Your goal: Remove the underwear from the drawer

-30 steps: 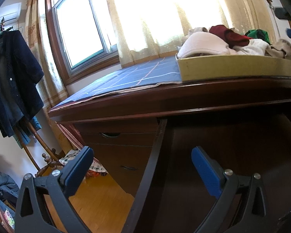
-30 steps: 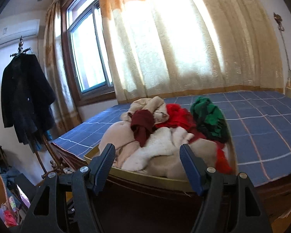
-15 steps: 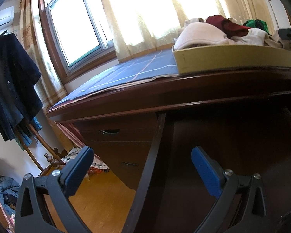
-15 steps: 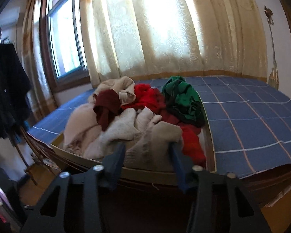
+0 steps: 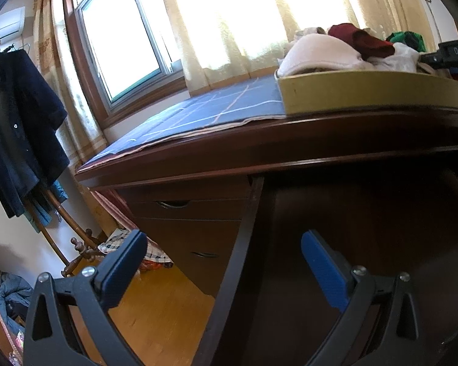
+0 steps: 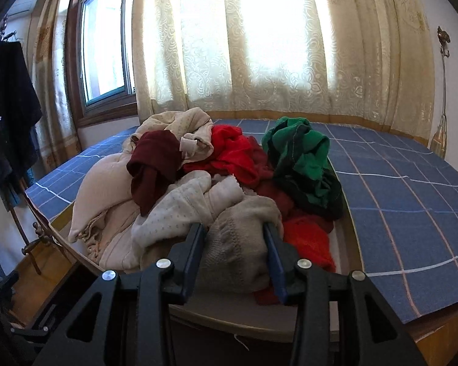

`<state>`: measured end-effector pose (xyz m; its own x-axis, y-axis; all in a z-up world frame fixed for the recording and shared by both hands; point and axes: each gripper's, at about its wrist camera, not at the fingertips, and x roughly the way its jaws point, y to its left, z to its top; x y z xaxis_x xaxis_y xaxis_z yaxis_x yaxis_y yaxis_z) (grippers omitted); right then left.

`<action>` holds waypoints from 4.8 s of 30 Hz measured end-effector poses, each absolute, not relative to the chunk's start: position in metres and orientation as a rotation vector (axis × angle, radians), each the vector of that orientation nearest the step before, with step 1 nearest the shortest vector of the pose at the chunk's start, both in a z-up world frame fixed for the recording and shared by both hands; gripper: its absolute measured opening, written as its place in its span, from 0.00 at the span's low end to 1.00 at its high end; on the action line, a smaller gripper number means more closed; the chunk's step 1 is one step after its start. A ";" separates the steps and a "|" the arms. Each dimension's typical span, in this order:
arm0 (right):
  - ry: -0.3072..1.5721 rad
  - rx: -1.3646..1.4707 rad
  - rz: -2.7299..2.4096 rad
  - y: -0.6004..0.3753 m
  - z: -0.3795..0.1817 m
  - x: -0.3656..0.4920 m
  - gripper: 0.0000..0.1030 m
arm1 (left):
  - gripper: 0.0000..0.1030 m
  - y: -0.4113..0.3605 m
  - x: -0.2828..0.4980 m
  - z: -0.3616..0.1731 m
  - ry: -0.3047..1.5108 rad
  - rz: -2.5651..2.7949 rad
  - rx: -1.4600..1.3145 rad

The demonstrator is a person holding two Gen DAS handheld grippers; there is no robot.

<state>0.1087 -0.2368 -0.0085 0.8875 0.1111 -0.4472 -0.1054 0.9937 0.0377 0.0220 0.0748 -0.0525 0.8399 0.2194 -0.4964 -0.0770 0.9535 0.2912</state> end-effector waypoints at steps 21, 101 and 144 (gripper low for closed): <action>0.478 0.158 0.134 -0.231 0.002 -0.009 0.74 | 1.00 0.081 0.019 -0.050 0.557 0.113 0.207; 0.228 0.204 0.020 -0.217 0.033 -0.161 0.77 | 1.00 0.030 -0.120 0.081 0.350 -0.022 0.100; 0.201 0.193 0.006 -0.220 0.036 -0.163 0.77 | 1.00 0.033 -0.117 0.081 0.366 -0.018 0.079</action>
